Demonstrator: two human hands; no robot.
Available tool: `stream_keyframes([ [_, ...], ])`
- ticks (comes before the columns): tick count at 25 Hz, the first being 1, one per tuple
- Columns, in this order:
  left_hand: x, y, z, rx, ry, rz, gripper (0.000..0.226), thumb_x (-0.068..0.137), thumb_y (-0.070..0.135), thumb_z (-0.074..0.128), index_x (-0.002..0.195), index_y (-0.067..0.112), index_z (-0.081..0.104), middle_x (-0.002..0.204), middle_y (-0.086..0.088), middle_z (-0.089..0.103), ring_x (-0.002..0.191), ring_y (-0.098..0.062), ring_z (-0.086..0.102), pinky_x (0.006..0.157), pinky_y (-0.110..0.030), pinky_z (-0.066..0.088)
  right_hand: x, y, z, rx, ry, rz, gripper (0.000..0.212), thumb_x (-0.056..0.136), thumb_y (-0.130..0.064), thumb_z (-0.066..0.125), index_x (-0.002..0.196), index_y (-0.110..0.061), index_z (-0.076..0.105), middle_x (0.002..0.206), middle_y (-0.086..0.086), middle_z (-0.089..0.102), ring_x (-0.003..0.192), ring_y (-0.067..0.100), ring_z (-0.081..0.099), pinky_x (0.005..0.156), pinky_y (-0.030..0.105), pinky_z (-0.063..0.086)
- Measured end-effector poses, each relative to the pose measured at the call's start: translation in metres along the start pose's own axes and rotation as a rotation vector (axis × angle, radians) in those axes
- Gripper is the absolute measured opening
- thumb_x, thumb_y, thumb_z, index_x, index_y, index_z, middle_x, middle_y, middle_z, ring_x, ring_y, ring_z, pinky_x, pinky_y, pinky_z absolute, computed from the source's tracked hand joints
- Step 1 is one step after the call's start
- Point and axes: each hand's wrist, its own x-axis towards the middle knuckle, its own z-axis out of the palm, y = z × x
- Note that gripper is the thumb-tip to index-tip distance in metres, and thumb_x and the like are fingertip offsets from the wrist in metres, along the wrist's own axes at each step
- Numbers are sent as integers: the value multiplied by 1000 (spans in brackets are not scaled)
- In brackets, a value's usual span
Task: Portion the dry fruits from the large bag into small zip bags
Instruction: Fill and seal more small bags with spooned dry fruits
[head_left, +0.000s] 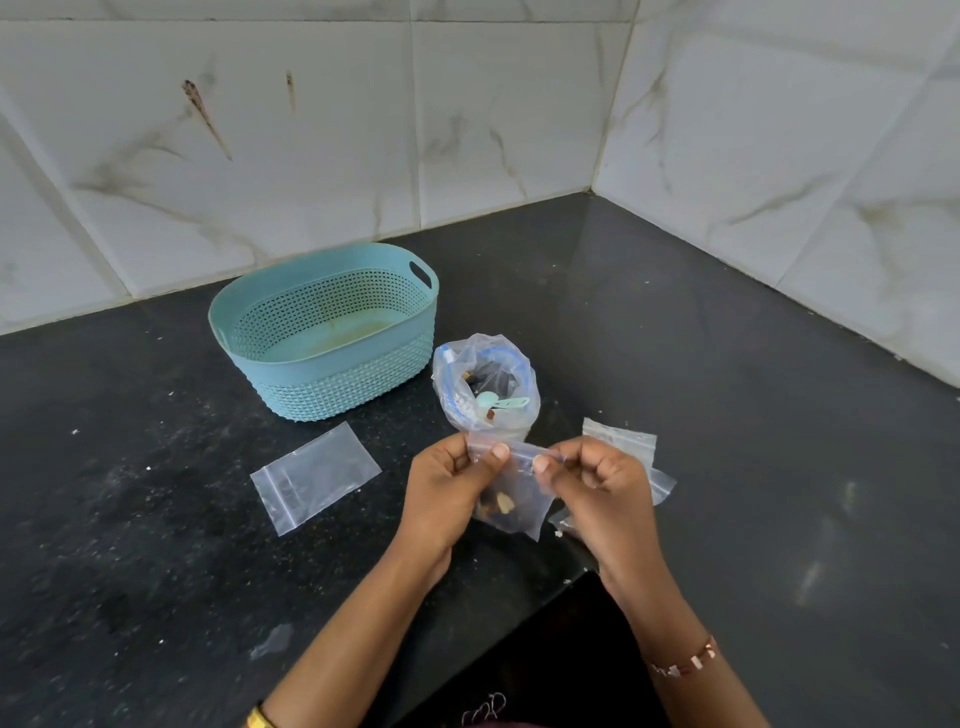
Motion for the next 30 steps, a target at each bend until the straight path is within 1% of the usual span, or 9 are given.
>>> stream_keyframes([
  [4, 4, -12, 14, 0, 29, -39, 9, 84, 9, 64, 79, 7, 71, 76, -16, 70, 70, -25, 61, 62, -28, 50, -4, 11, -12, 5, 59, 103, 16, 81, -7, 67, 68, -17, 65, 59, 4, 63, 46, 11, 50, 49, 25, 44],
  [8, 5, -25, 25, 43, 15, -52, 25, 92, 23, 54, 85, 7, 72, 83, -24, 71, 73, -28, 63, 69, -34, 50, -1, 19, -18, 17, 142, 169, 19, 82, -4, 65, 67, -15, 65, 58, 9, 63, 41, 12, 47, 46, 28, 45],
  [11, 6, -29, 31, 82, 47, -5, 23, 91, 18, 55, 78, 14, 73, 73, -7, 74, 70, -14, 67, 68, -24, 52, 3, 23, -22, -20, 169, 165, 17, 82, -3, 65, 68, -12, 65, 57, 5, 64, 37, 7, 48, 47, 29, 48],
  [12, 7, -29, 33, 96, 64, 8, 22, 90, 16, 55, 76, 16, 72, 68, 1, 73, 67, -6, 67, 67, -17, 52, 4, 23, -23, -23, 170, 160, 17, 82, -2, 65, 67, -12, 64, 57, 5, 64, 36, 7, 48, 45, 27, 47],
  [14, 10, -27, 39, 115, 88, 7, 22, 90, 15, 56, 74, 18, 71, 65, 6, 71, 65, -1, 65, 64, -12, 50, 7, 24, -25, -10, 174, 160, 17, 82, -1, 64, 68, -10, 63, 56, 7, 61, 35, 7, 47, 39, 19, 43],
  [19, 19, -22, 51, 98, 80, -58, 24, 93, 24, 53, 79, 16, 71, 81, -12, 73, 73, -20, 66, 66, -33, 51, 22, 25, -29, 11, 224, 169, 12, 83, -1, 64, 72, -6, 63, 54, 6, 59, 33, 10, 46, 36, 16, 39],
  [21, 20, -21, 53, 89, 51, -79, 25, 94, 26, 51, 84, 15, 71, 85, -16, 73, 74, -24, 66, 64, -35, 51, 26, 25, -30, 9, 240, 156, 11, 83, -2, 64, 73, -6, 64, 57, 8, 62, 34, 9, 48, 36, 17, 41],
  [26, 14, -21, 47, 89, 22, -75, 23, 94, 7, 46, 102, 15, 67, 81, -5, 72, 73, -21, 64, 56, -22, 53, 23, 24, -32, 0, 217, 137, 8, 83, -3, 64, 81, -10, 66, 64, 7, 64, 40, 9, 51, 39, 15, 41],
  [30, 9, -22, 39, 50, 54, -75, 29, 93, 2, 47, 109, 22, 61, 86, 5, 69, 78, -6, 65, 64, -10, 52, 21, 27, -33, -85, 265, 99, 7, 83, -6, 64, 89, -9, 67, 79, 3, 69, 61, 6, 60, 62, 24, 54],
])
